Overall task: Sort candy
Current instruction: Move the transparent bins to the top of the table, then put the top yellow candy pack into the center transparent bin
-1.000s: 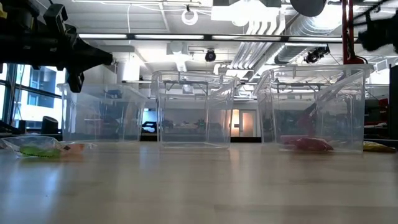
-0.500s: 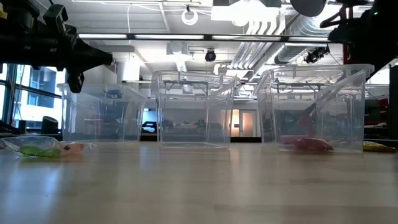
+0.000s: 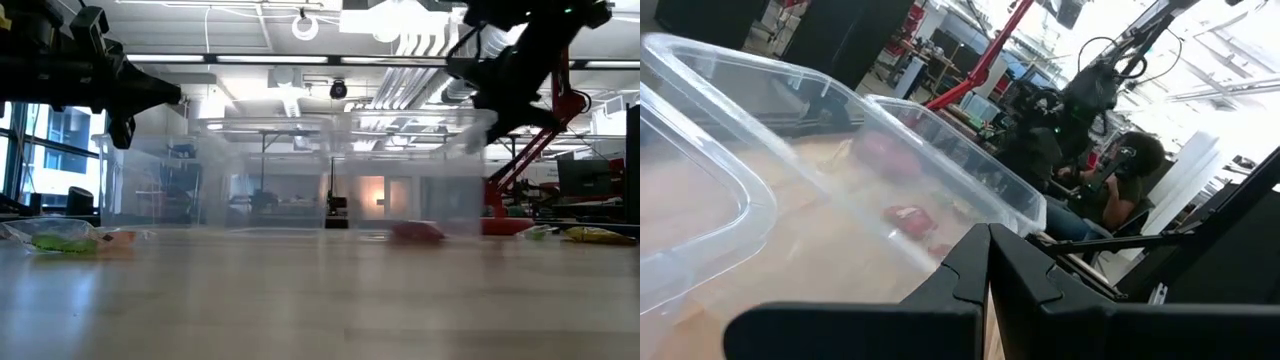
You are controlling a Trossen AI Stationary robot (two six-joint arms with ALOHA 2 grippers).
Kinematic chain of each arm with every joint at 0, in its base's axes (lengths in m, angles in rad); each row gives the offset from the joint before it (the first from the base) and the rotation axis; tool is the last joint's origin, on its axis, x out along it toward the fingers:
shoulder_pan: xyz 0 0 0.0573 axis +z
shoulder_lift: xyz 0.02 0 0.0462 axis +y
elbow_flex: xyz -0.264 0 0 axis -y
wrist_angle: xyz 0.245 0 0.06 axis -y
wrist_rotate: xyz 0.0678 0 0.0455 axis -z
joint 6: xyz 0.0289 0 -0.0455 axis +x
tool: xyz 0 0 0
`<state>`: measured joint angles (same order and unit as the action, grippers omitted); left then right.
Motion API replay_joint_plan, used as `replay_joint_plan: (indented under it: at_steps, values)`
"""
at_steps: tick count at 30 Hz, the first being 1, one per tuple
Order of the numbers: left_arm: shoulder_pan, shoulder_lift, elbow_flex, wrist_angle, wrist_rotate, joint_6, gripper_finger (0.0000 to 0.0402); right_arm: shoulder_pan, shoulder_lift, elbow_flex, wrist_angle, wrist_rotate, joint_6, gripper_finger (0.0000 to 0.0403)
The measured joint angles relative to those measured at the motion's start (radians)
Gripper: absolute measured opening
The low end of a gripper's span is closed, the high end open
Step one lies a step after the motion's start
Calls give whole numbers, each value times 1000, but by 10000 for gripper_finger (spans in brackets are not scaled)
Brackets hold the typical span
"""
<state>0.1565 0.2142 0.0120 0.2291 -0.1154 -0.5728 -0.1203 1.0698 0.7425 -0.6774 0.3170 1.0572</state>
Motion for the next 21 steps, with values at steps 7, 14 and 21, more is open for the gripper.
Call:
replay_joint_plan:
  at_steps: [7,14,21]
  values:
    - [0,0,0,0,0,0,1,-44,10,28,-204,-49,-60,0]
    - [0,0,0,0,0,0,1,-44,-22,28,-440,-50,61,5]
    - [0,0,0,0,0,0,1,-44,-22,14,-491,-63,64,81]
